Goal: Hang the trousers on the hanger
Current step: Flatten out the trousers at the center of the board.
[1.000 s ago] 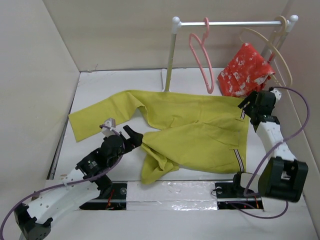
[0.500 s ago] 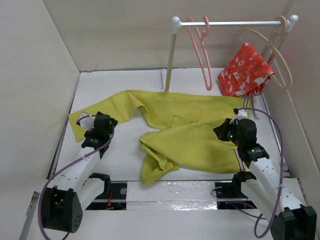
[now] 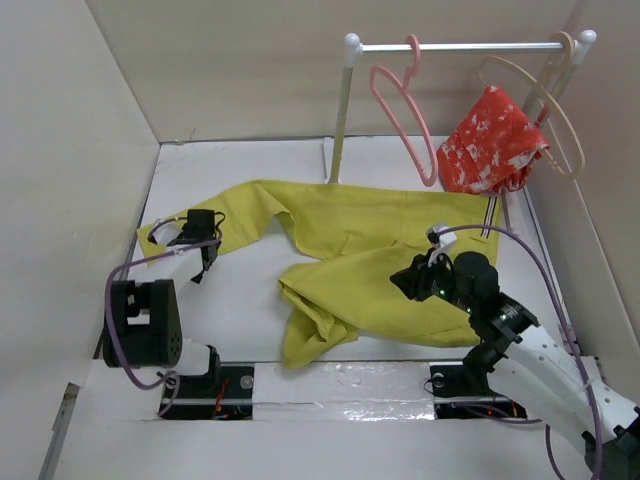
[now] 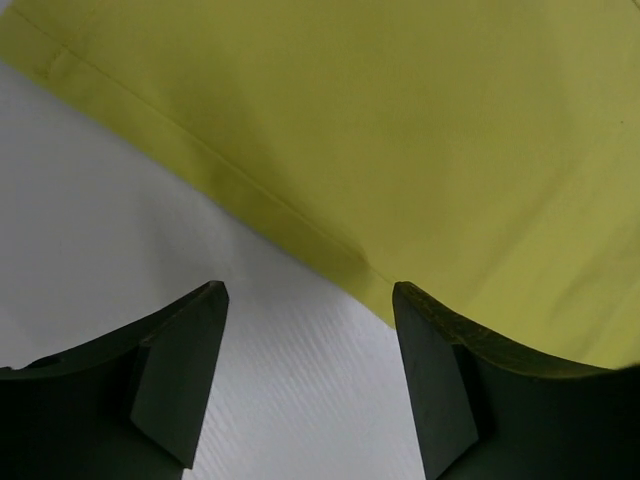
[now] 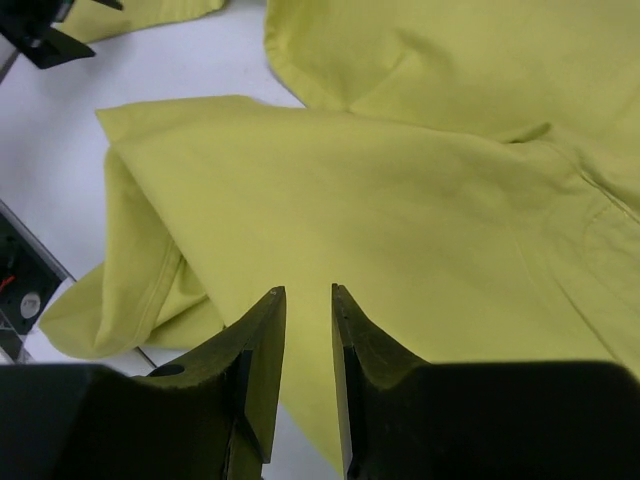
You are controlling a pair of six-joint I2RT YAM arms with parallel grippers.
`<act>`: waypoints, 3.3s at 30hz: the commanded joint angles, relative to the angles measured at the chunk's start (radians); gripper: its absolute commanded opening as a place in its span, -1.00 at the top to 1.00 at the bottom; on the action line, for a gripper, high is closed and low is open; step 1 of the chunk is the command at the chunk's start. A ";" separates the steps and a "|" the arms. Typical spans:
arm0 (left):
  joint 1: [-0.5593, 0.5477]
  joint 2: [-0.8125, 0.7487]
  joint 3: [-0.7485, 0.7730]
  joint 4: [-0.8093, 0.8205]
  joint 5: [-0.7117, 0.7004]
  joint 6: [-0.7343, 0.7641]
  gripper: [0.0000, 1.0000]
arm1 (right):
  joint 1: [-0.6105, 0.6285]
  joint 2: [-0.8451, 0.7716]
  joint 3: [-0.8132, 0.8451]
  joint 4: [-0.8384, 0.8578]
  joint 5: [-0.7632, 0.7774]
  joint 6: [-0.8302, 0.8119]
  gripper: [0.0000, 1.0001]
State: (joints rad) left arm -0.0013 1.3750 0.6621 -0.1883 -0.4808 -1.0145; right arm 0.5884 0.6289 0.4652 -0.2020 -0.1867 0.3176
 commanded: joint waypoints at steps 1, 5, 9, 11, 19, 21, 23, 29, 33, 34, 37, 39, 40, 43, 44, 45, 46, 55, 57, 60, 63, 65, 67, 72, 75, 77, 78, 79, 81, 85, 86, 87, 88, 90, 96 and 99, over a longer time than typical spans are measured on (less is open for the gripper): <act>0.012 0.064 0.085 -0.054 -0.039 -0.009 -0.25 | 0.033 -0.044 0.047 -0.026 0.056 0.001 0.38; 0.023 0.192 0.175 -0.068 -0.013 0.020 -0.09 | 0.045 -0.078 0.047 -0.034 0.079 0.014 0.37; 0.034 0.308 0.325 -0.114 -0.015 0.056 0.13 | 0.045 -0.092 0.046 -0.043 0.098 0.021 0.36; 0.043 0.373 0.384 -0.131 -0.047 0.086 0.40 | 0.045 -0.092 0.046 -0.050 0.101 0.026 0.36; 0.084 0.590 0.715 -0.168 -0.027 0.217 1.00 | 0.064 -0.078 0.055 -0.067 0.128 0.028 0.32; 0.084 0.616 0.840 -0.181 -0.022 0.243 1.00 | 0.064 -0.048 0.059 -0.065 0.128 0.026 0.31; 0.084 0.647 0.921 -0.188 0.002 0.301 1.00 | 0.073 -0.023 0.069 -0.070 0.122 0.015 0.28; -0.014 0.568 0.969 -0.180 0.080 0.380 -0.16 | 0.145 0.069 0.121 -0.002 0.096 0.000 0.51; -0.032 0.342 0.632 0.017 0.189 0.296 -0.35 | 0.293 0.187 0.220 0.013 0.127 -0.009 0.96; -0.043 0.246 0.579 0.045 0.211 0.278 -0.34 | 0.379 0.234 0.230 0.024 0.171 0.001 0.94; -0.100 0.107 0.402 0.141 0.222 0.267 -0.28 | 0.499 0.313 0.251 0.058 0.284 0.059 0.12; -0.196 -0.006 0.338 0.164 0.200 0.272 -0.20 | 0.578 0.414 0.265 0.076 0.326 0.086 -0.29; -0.230 -0.045 0.276 0.174 0.193 0.274 -0.17 | 0.594 0.452 0.283 0.090 0.342 0.104 -0.48; -0.342 -0.175 0.165 0.205 0.168 0.260 -0.10 | 0.619 0.595 0.319 0.111 0.354 0.132 -0.50; -0.357 -0.230 0.144 0.199 0.154 0.249 -0.10 | 0.628 0.627 0.343 0.118 0.357 0.135 -0.49; -0.368 -0.258 0.121 0.199 0.153 0.243 -0.10 | 0.628 0.691 0.357 0.121 0.360 0.135 -0.48; -0.368 -0.287 0.073 0.204 0.156 0.240 -0.10 | 0.628 0.721 0.371 0.130 0.366 0.141 -0.45; -0.368 -0.487 -0.025 0.151 0.174 0.255 -0.10 | 0.648 0.956 0.584 0.130 0.401 0.140 1.00; -0.368 -0.507 -0.025 0.151 0.185 0.263 -0.11 | 0.648 0.887 0.590 0.168 0.411 0.121 1.00; -0.368 -0.514 -0.007 0.141 0.205 0.275 -0.12 | 0.616 0.634 0.549 0.237 0.437 0.107 1.00; -0.368 -0.505 0.040 0.124 0.223 0.298 -0.12 | 0.530 0.353 0.469 0.260 0.486 0.094 1.00; -0.378 -0.496 0.077 0.115 0.241 0.318 -0.13 | 0.460 0.246 0.387 0.208 0.469 0.116 1.00; -0.378 -0.490 0.106 0.109 0.254 0.329 -0.13 | 0.357 0.162 0.316 0.108 0.400 0.159 1.00; -0.378 -0.439 0.099 0.145 0.326 0.369 -0.15 | 0.258 0.089 -0.012 -0.005 0.333 0.299 1.00; -0.471 -0.343 0.108 0.173 0.319 0.381 -0.14 | 0.226 0.005 -0.085 -0.048 0.331 0.357 1.00; -0.589 -0.224 0.192 0.138 0.233 0.392 -0.14 | 0.226 -0.073 -0.111 -0.112 0.398 0.370 0.99; -0.714 -0.184 0.230 0.062 0.112 0.390 -0.15 | 0.214 -0.096 -0.109 -0.135 0.412 0.365 0.97; -0.767 -0.142 0.298 0.018 0.050 0.363 -0.15 | 0.202 -0.116 -0.094 -0.192 0.426 0.356 0.94; -0.859 -0.076 0.327 -0.077 -0.059 0.309 -0.16 | 0.192 -0.164 -0.083 -0.227 0.435 0.364 0.94; -0.901 -0.155 0.111 -0.034 -0.009 0.179 -0.15 | 0.192 -0.189 -0.088 -0.221 0.428 0.367 0.94; -0.901 -0.206 0.058 -0.024 0.025 0.134 -0.15 | 0.192 -0.186 -0.094 -0.218 0.434 0.373 0.94; -0.901 -0.229 0.012 0.008 0.109 0.119 -0.15 | 0.192 -0.183 -0.096 -0.217 0.435 0.374 0.94; -0.925 -0.252 -0.074 0.016 0.146 0.104 -0.15 | 0.183 -0.172 -0.094 -0.208 0.438 0.371 0.94; -0.966 -0.315 -0.137 0.015 0.204 0.024 -0.16 | 0.183 -0.163 -0.092 -0.197 0.440 0.364 0.94; -1.075 -0.522 -0.280 0.053 0.322 -0.078 -0.35 | 0.162 -0.146 -0.099 -0.155 0.431 0.331 0.93; -1.076 -0.528 -0.344 0.188 0.419 -0.059 -0.50 | 0.152 -0.136 -0.100 -0.136 0.405 0.321 0.93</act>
State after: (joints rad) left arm -1.0718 0.8536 0.3546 -0.1436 -0.1772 -1.0393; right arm 0.7540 0.4881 0.3470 -0.4030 0.2188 0.6643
